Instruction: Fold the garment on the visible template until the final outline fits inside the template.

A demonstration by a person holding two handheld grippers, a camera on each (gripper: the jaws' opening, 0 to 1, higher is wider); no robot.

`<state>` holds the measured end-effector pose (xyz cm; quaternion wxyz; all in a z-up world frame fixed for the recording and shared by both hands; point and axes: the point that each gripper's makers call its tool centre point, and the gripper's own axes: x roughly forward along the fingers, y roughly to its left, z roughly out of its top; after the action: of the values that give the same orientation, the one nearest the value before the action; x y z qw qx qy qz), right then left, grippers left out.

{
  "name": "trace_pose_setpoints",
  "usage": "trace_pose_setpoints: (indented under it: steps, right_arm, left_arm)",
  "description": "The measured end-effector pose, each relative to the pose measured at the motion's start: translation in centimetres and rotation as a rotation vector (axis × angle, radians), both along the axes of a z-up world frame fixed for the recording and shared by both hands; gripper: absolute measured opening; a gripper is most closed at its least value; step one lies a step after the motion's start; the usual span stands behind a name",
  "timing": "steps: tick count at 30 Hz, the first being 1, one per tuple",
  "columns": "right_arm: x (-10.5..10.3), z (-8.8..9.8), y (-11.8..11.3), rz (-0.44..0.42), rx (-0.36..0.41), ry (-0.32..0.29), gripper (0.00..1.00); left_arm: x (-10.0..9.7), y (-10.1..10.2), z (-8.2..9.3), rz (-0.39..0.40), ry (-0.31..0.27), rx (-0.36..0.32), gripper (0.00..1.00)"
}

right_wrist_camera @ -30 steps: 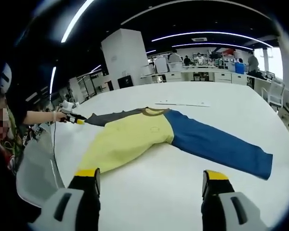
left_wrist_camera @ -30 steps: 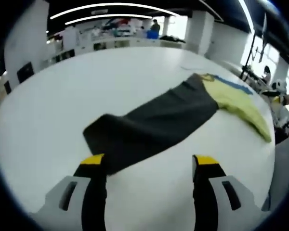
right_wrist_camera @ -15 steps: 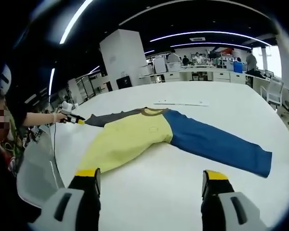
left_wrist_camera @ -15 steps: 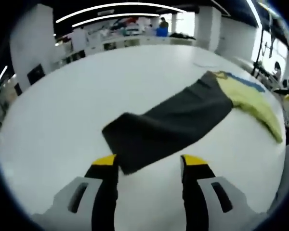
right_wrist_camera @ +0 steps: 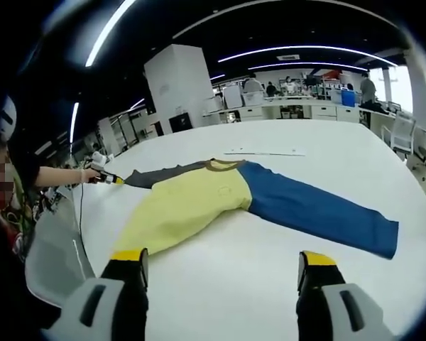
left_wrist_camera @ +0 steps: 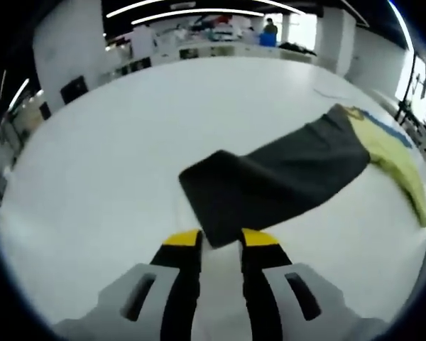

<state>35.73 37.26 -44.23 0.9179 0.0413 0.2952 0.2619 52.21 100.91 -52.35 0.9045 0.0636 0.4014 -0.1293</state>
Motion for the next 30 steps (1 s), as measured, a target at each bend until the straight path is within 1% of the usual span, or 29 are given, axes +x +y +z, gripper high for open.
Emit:
trace_pose_setpoints:
  steps: [2,4,7,8,9,11,15,17,20,22,24,26,27,28,30]
  right_arm:
    - [0.0,0.0,0.0,0.000,-0.001,0.000,0.87]
    - [0.0,0.0,0.0,0.000,-0.002,0.000,0.87]
    - [0.0,0.1,0.0,-0.001,0.002,-0.003,0.87]
    - [0.0,0.1,0.1,-0.001,0.002,-0.004,0.87]
    - [0.0,0.0,0.1,0.001,0.001,-0.004,0.87]
    - [0.0,0.0,0.2,0.003,0.001,-0.005,0.87]
    - [0.0,0.0,0.3,0.002,0.006,-0.007,0.87]
    - [-0.1,0.1,0.4,0.002,0.009,-0.010,0.87]
    - [-0.1,0.0,0.5,0.006,0.007,-0.012,0.87]
    - [-0.1,0.1,0.7,0.007,0.012,-0.014,0.87]
    - [-0.1,0.2,0.7,0.007,0.013,-0.017,0.87]
    - [0.0,0.3,0.8,0.006,0.015,-0.020,0.87]
    - [0.0,0.4,0.8,0.007,0.016,-0.022,0.87]
    - [0.0,0.4,0.9,0.008,0.016,-0.023,0.87]
    - [0.0,0.3,0.9,0.009,0.014,-0.023,0.87]
  left_arm:
    - [0.1,0.0,0.0,0.001,0.001,-0.007,0.16]
    - [0.0,-0.1,0.0,0.001,0.004,-0.008,0.10]
    - [0.0,0.0,0.1,0.001,-0.001,-0.006,0.07]
    - [-0.1,0.0,0.2,0.003,-0.001,-0.011,0.05]
    - [-0.2,0.1,0.4,0.003,-0.006,-0.011,0.01]
    - [-0.4,0.1,0.6,0.008,-0.007,-0.015,0.01]
    - [-1.6,-0.1,0.7,0.013,0.008,-0.023,0.01]
    - [-2.2,0.1,0.8,0.019,0.006,-0.029,0.01]
    - [-2.5,0.2,0.5,0.028,0.017,-0.039,0.00]
    - [-2.5,0.0,0.5,0.025,0.014,-0.040,0.01]
    - [-2.5,-0.1,0.6,0.013,0.009,-0.036,0.01]
    - [-2.7,0.0,1.0,0.001,0.001,-0.020,0.05]
    - [-2.7,0.0,1.1,0.001,-0.003,-0.018,0.09]
    - [-2.7,0.0,1.6,-0.003,-0.027,-0.022,0.14]
    - [-2.9,-0.4,2.2,-0.025,-0.044,-0.032,0.21]
